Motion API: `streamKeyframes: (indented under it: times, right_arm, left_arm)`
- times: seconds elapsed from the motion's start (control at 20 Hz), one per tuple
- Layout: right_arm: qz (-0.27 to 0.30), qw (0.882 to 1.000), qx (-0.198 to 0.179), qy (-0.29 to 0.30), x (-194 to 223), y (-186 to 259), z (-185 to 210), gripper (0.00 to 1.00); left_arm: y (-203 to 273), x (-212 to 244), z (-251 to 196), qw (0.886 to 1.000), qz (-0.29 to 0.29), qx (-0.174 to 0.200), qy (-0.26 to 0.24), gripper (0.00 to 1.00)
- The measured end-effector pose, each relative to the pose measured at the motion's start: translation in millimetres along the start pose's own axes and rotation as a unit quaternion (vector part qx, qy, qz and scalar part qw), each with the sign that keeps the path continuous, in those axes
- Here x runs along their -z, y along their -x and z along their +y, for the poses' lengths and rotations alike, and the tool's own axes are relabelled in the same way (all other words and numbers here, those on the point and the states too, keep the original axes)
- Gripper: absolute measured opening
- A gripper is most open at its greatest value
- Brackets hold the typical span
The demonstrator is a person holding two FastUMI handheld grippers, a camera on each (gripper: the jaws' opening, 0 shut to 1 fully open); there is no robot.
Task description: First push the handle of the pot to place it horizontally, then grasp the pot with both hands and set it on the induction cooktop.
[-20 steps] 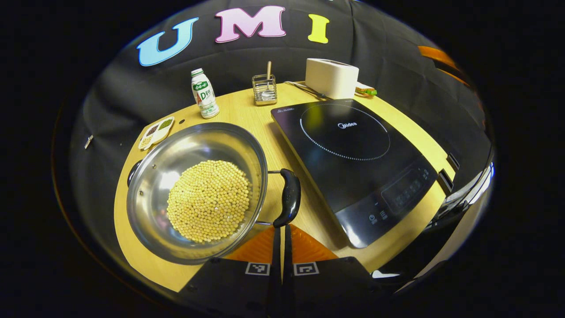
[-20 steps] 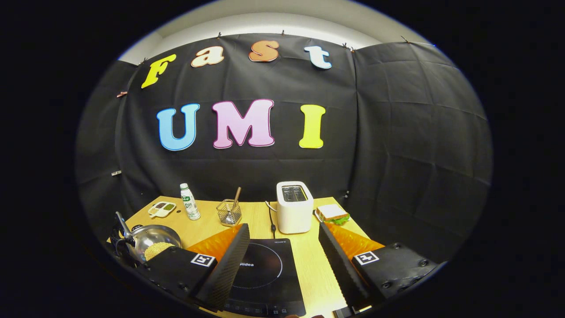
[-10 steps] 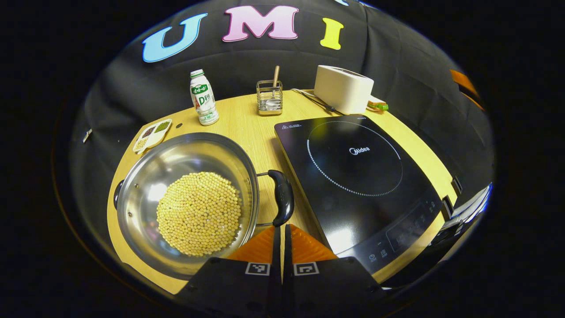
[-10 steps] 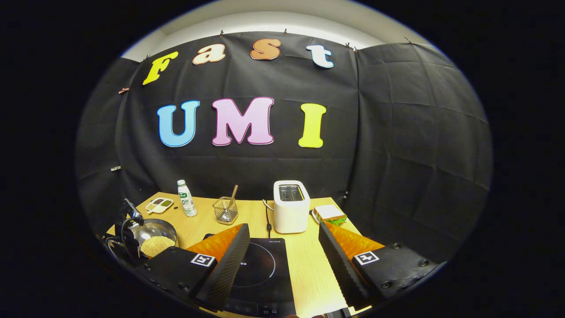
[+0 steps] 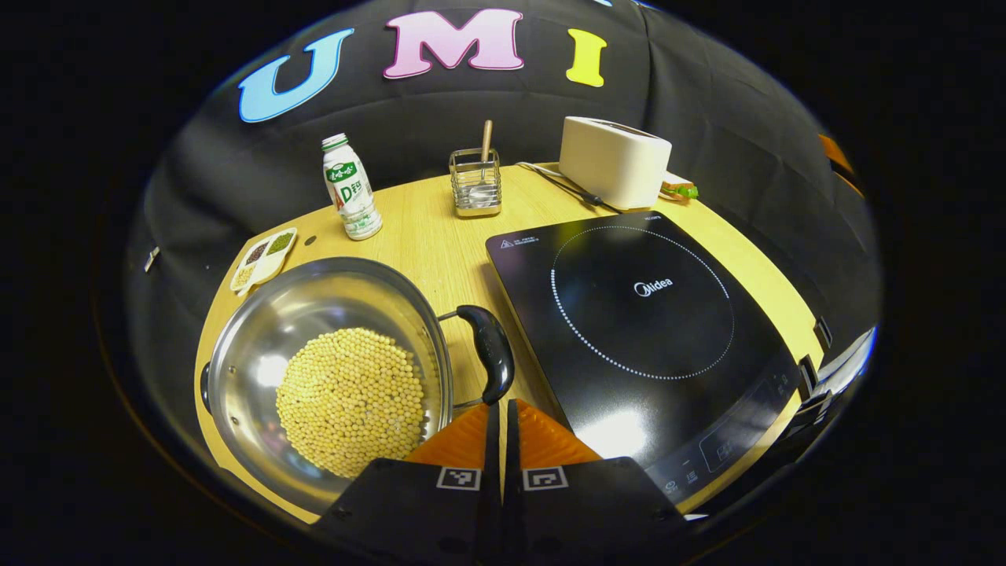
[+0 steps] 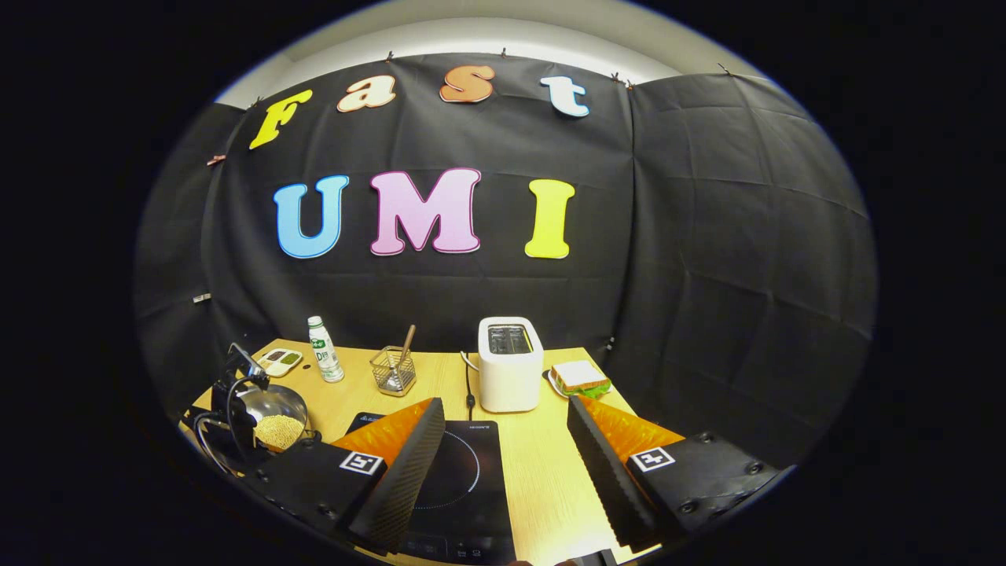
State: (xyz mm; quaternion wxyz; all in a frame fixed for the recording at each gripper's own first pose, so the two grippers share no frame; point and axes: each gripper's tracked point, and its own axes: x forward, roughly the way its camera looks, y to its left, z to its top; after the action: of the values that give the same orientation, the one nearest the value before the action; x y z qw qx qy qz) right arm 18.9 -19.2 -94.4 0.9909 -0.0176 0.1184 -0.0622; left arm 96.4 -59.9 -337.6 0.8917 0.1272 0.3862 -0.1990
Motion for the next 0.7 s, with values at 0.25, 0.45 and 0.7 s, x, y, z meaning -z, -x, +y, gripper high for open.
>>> streamKeyframes:
  times: [0.25, 0.45, 0.7]
  right_arm:
    - [0.006, 1.0, -0.001, 0.003, 3, 2, 0, 0.98]
    - [0.013, 1.0, -0.001, 0.007, 8, 10, 1, 0.98]
    - [0.015, 1.0, -0.01, 0.011, 11, 19, 12, 0.98]
  left_arm:
    - [-6, -6, -1, 1.0, -0.006, 0.004, -0.003, 0.05]
    - [-7, -11, -1, 1.0, -0.013, 0.0, 0.004, 0.05]
    - [18, -12, -13, 0.999, -0.047, 0.007, 0.019, 0.05]
